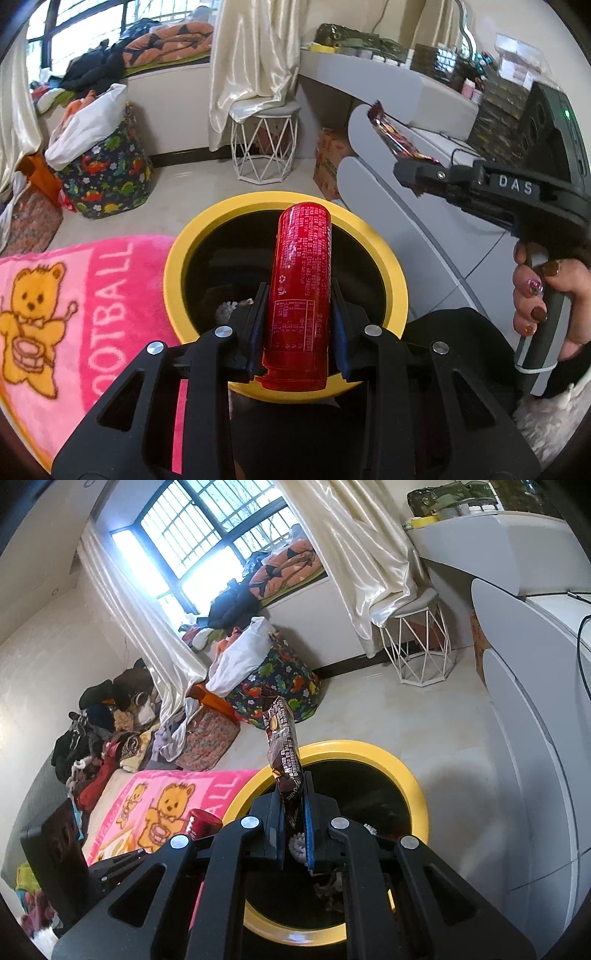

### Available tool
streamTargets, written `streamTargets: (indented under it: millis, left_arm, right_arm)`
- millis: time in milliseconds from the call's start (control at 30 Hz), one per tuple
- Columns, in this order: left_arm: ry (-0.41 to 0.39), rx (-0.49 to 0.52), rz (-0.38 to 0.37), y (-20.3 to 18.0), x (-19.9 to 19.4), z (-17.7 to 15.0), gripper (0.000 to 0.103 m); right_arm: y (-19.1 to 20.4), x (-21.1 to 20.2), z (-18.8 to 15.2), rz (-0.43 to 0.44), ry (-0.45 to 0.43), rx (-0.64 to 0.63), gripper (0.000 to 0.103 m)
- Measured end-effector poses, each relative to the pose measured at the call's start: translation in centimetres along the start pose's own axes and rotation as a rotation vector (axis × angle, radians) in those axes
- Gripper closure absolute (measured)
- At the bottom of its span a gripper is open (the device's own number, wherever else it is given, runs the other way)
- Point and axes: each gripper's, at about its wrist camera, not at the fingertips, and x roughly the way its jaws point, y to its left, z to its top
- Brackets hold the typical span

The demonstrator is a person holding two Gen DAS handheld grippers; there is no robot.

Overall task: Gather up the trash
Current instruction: 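Carry the red candy tube and chocolate bar with both tools over the bin, then open both tools to drop the candy tube and chocolate bar into the bin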

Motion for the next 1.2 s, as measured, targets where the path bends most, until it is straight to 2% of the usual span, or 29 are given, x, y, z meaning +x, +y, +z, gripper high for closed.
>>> streamTargets:
  millis: [233,400,633,700,733,767,800,833,900,933,967,1000,1067,1200]
  left_arm:
    - [0.055,0.03,-0.016,-0.9,2.3,-0.2,0.079]
    - [0.119,0.012,-0.039,-0.5,4.5,-0.5,0.079]
    - [0.181,-0.012,-0.026,0.2,6.9,-0.5,0.078]
    - [0.192,-0.028,-0.016,0.6,7.4,-0.6,0.078]
    - [0.194,-0.035,-0.008,0.8,7.6,-0.6,0.074]
    - [0.192,-0.041,-0.004,0.9,7.7,-0.7,0.061]
    - [0.188,-0.053,0.005,1.2,7.6,-0.7,0.054]
    - [0.185,-0.062,0.009,1.3,7.6,-0.7,0.048]
    - [0.167,-0.085,0.031,1.7,7.1,-0.7,0.042]
    - [0.155,-0.093,0.047,1.8,6.8,-0.6,0.033]
    - [0.137,-0.102,0.056,1.8,6.3,-0.5,0.028]
    - [0.12,-0.111,0.063,1.8,5.8,-0.5,0.026]
    - [0.076,-0.128,0.089,1.7,4.3,-0.5,0.011]
    - [-0.026,-0.158,0.152,1.9,1.2,-0.8,0.011]
  right_arm:
    - [-1.2,1.1,0.1,-0.007,0.039,0.031,0.095]
    - [-2.0,2.3,0.1,-0.008,0.075,0.059,0.094]
    - [-2.6,3.9,0.0,-0.003,0.115,0.081,0.091]
    - [-2.5,4.0,-0.1,0.006,0.114,0.082,0.069]
    - [-2.5,4.1,-0.1,0.01,0.113,0.083,0.063]
    - [-2.4,4.1,-0.2,0.004,0.111,0.085,0.055]
    - [-2.4,3.9,-0.3,-0.001,0.107,0.087,0.05]
    - [-2.5,3.8,-0.3,-0.005,0.105,0.089,0.049]
    - [-2.4,3.1,-0.5,-0.038,0.084,0.101,0.036]
    - [-2.3,2.9,-0.6,-0.042,0.075,0.101,0.033]
    - [-2.1,2.3,-0.7,-0.048,0.061,0.1,0.029]
    - [-2.0,1.9,-0.7,-0.059,0.055,0.097,0.026]
    - [-1.3,0.8,-1.0,-0.101,0.024,0.065,0.02]
    - [0.6,-1.5,-1.8,-0.222,-0.053,-0.036,0.012]
